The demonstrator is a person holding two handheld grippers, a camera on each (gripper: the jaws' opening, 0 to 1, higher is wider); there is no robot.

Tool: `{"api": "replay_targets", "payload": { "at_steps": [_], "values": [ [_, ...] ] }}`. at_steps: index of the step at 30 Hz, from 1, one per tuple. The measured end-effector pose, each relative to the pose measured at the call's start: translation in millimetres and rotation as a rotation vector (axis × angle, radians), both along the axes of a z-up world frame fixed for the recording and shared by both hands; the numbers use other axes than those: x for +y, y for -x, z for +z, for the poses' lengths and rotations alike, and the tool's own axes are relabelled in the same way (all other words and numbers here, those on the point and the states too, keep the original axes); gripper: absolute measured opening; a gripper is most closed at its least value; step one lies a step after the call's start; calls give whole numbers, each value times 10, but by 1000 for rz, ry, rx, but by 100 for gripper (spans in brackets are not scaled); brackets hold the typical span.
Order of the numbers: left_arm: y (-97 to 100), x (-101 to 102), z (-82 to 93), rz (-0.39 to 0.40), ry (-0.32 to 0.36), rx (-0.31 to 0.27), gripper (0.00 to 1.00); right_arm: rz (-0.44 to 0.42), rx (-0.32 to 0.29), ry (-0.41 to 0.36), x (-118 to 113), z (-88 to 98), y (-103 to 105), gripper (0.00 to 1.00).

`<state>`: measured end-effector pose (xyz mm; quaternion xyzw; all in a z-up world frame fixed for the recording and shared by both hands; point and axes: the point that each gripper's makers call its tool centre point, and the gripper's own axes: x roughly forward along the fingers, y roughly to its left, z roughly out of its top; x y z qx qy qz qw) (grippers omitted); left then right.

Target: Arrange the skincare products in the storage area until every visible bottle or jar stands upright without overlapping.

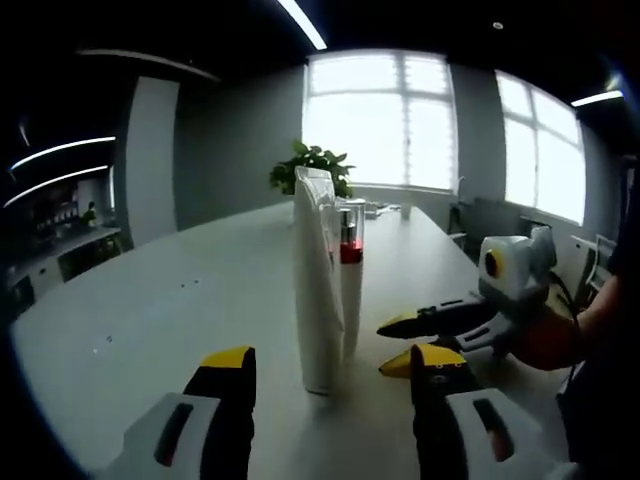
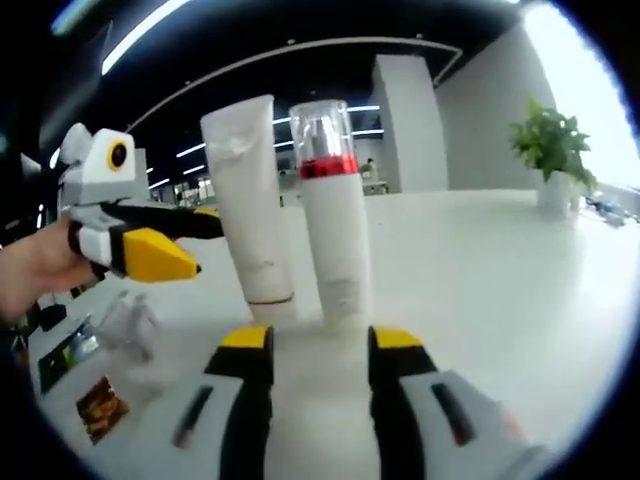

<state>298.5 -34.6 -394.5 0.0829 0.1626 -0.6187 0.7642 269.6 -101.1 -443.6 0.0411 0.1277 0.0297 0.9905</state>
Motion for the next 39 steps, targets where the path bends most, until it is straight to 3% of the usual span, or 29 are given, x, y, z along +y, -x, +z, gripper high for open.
{"api": "replay_targets", "payload": {
  "at_steps": [7,24,31,39],
  "values": [
    [58,17,5,11,10,5,72,12,-8,-15,54,4,76,37],
    [287,197,133,68,61,-19,99,54,-34,-12,229,68,237,39],
    [446,433,117,127,104,-23,99,82,-42,-12,320,61,328,39],
    [497,700,34,188,120,-33,100,114,-48,-9,439,46,369,40]
  ]
}}
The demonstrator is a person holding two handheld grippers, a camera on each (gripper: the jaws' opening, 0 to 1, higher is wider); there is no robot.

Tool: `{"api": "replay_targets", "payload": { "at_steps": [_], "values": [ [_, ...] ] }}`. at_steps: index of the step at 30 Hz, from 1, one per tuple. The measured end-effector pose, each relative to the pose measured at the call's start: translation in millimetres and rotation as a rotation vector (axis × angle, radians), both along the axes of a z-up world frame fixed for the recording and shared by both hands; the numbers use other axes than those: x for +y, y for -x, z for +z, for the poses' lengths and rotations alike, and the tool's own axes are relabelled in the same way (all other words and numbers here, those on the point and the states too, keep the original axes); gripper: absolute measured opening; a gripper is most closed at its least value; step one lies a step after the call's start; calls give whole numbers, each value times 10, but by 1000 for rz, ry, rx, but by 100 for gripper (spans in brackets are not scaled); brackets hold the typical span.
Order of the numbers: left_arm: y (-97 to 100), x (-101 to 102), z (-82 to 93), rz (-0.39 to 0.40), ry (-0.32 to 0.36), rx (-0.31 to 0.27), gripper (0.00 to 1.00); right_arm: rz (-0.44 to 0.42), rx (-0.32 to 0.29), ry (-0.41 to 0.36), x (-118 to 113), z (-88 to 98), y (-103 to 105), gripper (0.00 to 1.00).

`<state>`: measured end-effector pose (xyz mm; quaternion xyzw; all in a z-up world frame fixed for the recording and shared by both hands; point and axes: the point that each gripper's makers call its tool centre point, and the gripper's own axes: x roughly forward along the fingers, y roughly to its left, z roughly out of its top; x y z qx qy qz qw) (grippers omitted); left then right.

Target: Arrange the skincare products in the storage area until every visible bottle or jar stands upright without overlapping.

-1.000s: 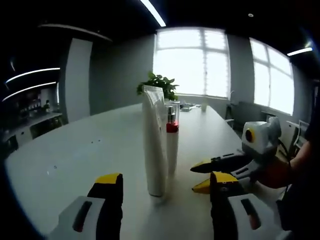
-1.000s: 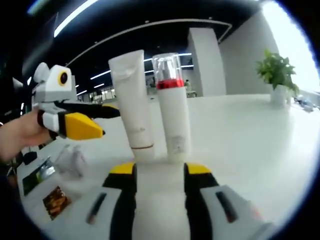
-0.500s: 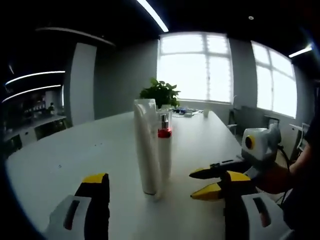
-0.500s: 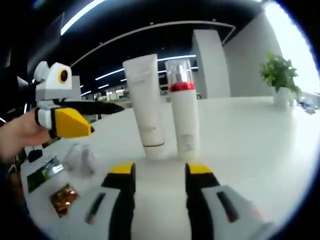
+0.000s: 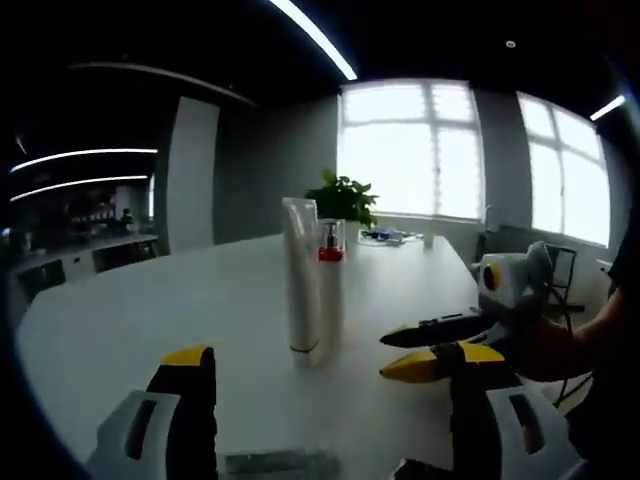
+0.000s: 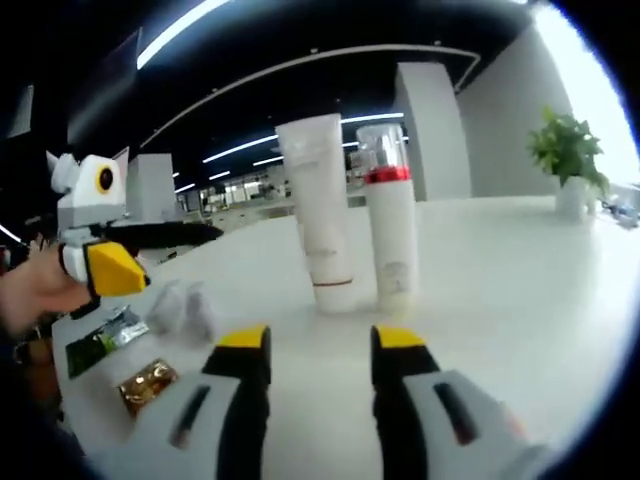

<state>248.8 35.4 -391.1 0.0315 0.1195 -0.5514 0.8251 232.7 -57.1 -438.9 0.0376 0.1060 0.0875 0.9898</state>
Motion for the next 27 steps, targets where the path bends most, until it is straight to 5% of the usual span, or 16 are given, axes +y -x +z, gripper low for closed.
{"api": "replay_targets", "payload": {
  "at_steps": [27],
  "values": [
    [138,721,-27,186,-1,14,100,105,7,11,254,-17,22,58]
  ]
}}
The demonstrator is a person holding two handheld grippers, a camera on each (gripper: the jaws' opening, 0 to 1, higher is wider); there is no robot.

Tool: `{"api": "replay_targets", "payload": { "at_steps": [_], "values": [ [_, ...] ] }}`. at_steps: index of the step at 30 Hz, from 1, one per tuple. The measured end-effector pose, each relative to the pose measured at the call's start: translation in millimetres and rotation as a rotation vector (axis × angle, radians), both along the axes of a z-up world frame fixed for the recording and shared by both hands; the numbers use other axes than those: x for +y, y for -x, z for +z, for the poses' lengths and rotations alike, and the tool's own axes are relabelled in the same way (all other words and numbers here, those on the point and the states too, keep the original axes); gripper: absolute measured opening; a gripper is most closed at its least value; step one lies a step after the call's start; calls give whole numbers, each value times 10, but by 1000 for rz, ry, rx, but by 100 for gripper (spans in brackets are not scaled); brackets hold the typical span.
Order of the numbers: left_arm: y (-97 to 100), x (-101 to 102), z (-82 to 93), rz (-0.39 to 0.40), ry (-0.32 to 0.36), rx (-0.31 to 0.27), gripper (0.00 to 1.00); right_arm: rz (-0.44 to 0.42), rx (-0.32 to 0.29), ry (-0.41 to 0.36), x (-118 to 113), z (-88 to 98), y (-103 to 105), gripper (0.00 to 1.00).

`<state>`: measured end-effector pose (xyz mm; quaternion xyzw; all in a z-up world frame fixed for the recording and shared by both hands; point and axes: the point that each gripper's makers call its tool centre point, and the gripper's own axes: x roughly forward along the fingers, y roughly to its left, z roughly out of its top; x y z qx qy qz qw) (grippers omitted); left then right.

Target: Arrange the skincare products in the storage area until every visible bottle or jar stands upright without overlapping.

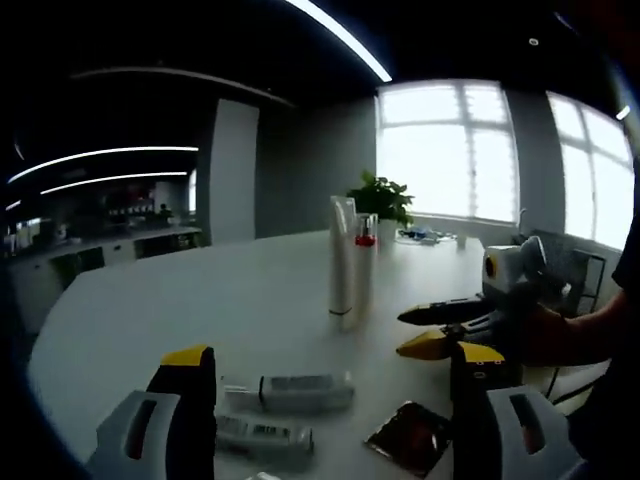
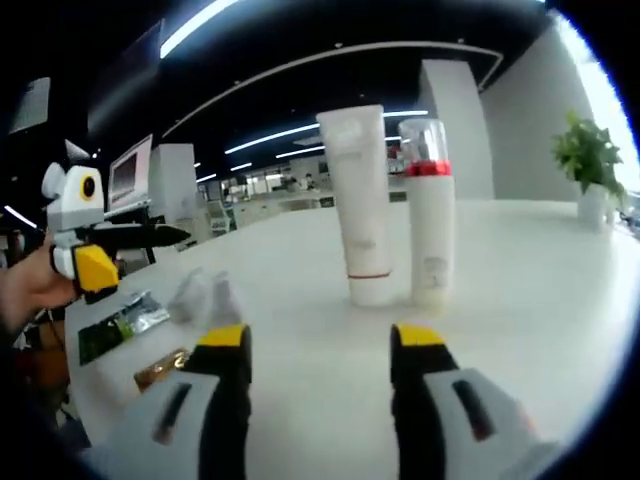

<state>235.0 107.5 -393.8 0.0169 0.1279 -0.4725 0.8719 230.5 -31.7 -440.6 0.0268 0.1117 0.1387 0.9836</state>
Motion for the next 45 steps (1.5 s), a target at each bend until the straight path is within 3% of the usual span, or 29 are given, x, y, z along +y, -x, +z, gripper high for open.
{"api": "replay_targets", "payload": {
  "at_steps": [9,16,26,31,36,41,45],
  "values": [
    [66,200,-51,56,23,30,100,51,5,-2,190,-2,5,67],
    [128,400,-118,89,21,53,100,94,12,16,340,-23,-21,86],
    [230,651,-277,114,24,91,100,144,23,64,526,-13,-21,93],
    [300,695,-370,116,4,102,100,187,42,82,664,-52,-15,93],
    [367,697,-272,118,90,121,100,241,39,134,785,-71,-48,88],
    [396,704,-315,119,55,101,100,257,35,154,803,-53,-140,83],
    [421,700,-315,117,69,102,100,271,39,185,806,-83,-215,80]
  ]
}}
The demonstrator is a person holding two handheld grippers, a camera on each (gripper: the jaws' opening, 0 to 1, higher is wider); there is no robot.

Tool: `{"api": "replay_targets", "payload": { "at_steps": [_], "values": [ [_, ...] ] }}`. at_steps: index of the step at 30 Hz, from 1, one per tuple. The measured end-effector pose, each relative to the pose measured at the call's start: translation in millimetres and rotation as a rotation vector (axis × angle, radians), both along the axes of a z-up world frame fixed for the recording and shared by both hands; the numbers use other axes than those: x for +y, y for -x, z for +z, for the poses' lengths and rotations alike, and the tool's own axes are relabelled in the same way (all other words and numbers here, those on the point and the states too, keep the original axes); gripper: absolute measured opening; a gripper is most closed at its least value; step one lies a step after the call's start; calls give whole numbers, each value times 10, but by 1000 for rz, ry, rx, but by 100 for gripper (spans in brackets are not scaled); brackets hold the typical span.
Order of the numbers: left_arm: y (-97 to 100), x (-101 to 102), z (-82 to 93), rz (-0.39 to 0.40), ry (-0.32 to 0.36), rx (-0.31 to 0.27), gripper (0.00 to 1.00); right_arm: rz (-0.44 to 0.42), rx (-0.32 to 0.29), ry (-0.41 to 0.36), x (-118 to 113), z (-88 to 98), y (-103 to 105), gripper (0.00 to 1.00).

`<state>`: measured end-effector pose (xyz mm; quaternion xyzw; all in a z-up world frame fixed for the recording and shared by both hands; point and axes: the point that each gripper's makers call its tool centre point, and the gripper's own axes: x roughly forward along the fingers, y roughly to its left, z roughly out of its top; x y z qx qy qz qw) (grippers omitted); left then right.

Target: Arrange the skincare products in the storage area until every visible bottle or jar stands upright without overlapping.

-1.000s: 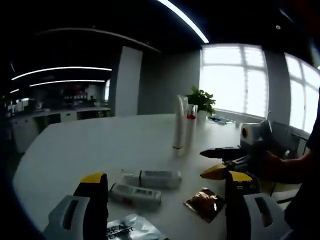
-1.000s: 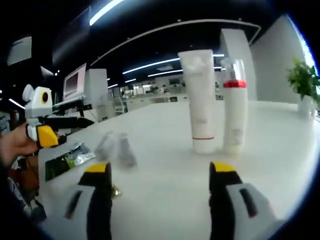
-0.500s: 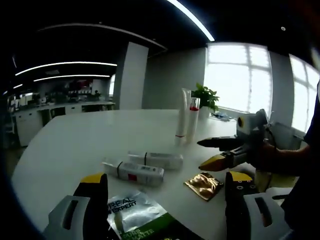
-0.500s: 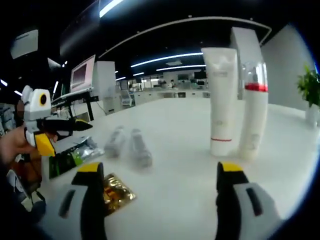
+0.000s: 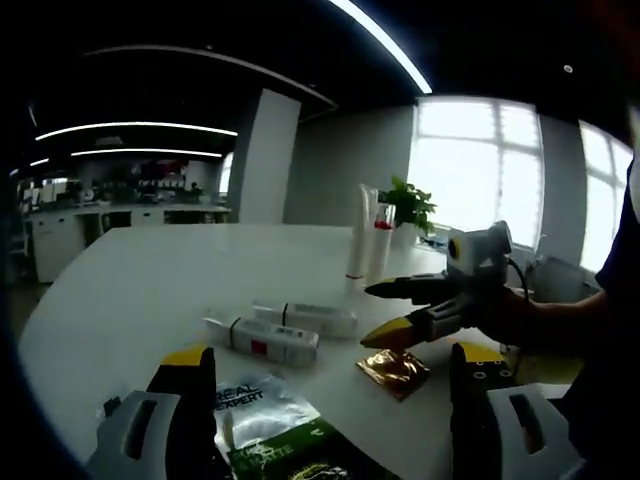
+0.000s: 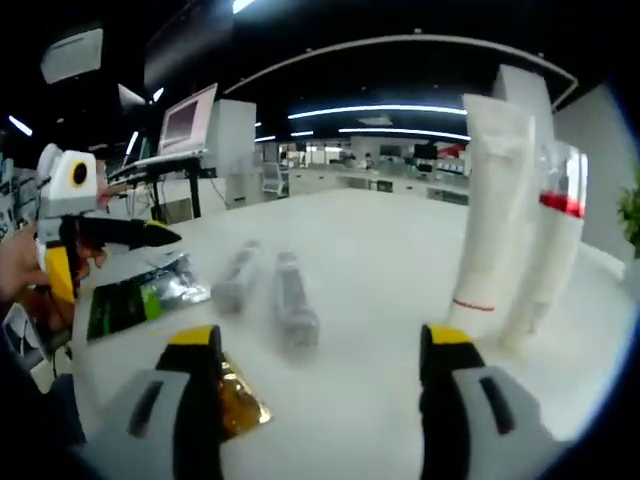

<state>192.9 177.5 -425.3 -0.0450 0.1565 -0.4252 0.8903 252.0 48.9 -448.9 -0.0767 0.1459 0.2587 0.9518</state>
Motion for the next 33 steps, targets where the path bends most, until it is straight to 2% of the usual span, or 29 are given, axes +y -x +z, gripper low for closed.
{"api": "replay_targets", "payload": {
  "at_steps": [4,9,13,25,30,33],
  "values": [
    [29,-27,0,-3,-1,10,100,14,5,6,40,-22,-28,78],
    [64,-50,-6,-1,-15,14,100,52,13,9,132,-60,-38,68],
    [104,-69,-3,-1,-7,17,100,90,1,1,205,-52,-18,50],
    [148,-80,21,10,4,13,100,107,10,13,271,-108,-104,51],
    [133,-53,21,13,-16,0,100,120,15,14,307,-138,-111,48],
    [127,-36,23,15,-19,0,100,133,12,12,331,-135,-114,43]
  ]
}}
